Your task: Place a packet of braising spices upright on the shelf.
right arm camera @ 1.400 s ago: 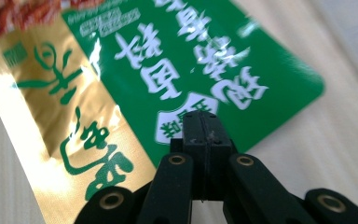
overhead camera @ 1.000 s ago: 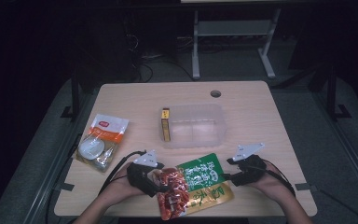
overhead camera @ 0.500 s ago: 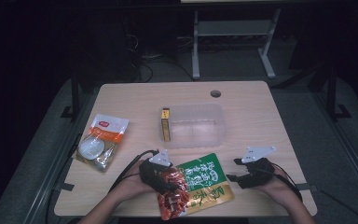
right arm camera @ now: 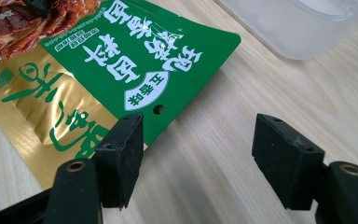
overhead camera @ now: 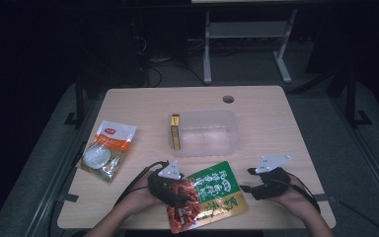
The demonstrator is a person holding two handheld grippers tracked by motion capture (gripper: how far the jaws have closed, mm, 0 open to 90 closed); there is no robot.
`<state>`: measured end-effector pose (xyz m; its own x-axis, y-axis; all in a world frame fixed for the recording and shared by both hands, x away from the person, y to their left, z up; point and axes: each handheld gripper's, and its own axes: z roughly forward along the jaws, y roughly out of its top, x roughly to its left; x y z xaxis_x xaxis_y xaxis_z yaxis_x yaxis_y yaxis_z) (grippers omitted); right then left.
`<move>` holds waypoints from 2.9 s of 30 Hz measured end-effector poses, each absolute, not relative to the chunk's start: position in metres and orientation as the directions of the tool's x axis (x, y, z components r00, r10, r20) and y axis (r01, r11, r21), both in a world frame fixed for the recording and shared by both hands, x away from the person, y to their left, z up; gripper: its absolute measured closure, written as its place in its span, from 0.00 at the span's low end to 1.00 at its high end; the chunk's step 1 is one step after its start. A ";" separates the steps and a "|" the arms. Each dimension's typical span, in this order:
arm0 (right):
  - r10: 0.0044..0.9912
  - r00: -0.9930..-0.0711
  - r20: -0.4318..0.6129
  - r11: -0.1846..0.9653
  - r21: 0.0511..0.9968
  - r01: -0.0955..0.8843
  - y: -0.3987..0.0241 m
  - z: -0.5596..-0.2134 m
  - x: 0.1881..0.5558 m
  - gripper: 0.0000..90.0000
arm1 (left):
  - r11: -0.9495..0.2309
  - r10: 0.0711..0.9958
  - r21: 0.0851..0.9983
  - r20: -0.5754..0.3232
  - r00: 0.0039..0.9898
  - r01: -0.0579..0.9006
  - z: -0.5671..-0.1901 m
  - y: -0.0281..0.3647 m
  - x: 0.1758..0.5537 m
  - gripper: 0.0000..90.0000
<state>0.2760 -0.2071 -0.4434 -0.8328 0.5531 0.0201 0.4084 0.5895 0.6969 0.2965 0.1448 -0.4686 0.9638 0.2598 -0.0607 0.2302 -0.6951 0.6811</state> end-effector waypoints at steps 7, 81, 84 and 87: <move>0.553 -0.833 0.020 0.591 0.695 0.409 -0.206 -0.443 0.276 0.37 | -0.696 0.256 0.681 -0.064 0.965 0.229 -0.466 0.146 0.297 0.43; 0.295 -0.906 0.303 0.459 0.787 0.412 -0.127 -0.412 0.342 0.98 | -0.543 0.318 0.821 0.004 0.948 0.179 -0.393 0.198 0.294 0.99; 0.292 -0.908 0.300 0.462 0.787 0.409 -0.128 -0.412 0.341 1.00 | -0.541 0.313 0.822 0.000 0.950 0.178 -0.394 0.198 0.294 0.99; 0.283 -0.912 0.296 0.473 0.784 0.401 -0.128 -0.412 0.341 1.00 | -0.542 0.307 0.820 -0.009 0.952 0.183 -0.395 0.198 0.294 0.99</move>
<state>0.3410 -0.1278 -0.4124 -0.9123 0.2828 0.2962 0.4013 0.4730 0.7844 0.2940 0.1982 -0.3949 0.9516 0.3073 -0.0089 0.1827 -0.5419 0.8203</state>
